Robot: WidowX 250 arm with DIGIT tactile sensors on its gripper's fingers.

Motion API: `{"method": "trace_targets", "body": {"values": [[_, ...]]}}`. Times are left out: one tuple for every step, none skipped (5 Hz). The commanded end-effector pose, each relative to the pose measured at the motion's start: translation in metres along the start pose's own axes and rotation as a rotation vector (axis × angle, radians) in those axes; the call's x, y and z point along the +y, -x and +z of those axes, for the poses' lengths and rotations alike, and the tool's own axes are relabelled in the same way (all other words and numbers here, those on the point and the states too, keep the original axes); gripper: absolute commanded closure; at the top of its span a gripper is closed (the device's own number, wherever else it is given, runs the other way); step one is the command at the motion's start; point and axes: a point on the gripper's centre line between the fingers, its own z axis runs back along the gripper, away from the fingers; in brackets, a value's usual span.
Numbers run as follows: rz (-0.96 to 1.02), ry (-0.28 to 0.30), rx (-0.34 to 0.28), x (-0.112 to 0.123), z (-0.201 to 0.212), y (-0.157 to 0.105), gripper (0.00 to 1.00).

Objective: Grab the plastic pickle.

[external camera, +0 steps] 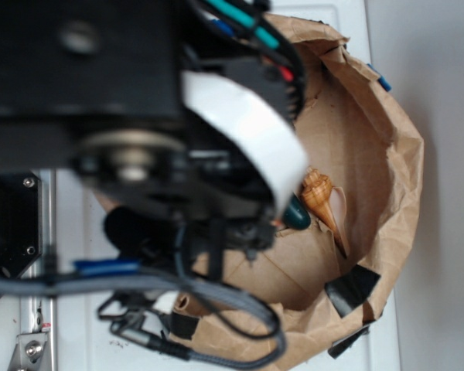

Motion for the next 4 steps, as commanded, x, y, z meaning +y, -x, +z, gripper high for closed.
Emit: {"method": "trace_targets", "body": {"values": [[-0.173, -0.132, -0.031, 0.023, -0.018, -0.019, 0.0], [-0.191, -0.134, -0.045, 0.035, -0.034, -0.019, 0.0], [-0.295, -0.06, -0.09, 0.036, -0.05, -0.021, 0.0], [-0.298, -0.033, -0.076, 0.037, -0.062, -0.024, 0.0]]}}
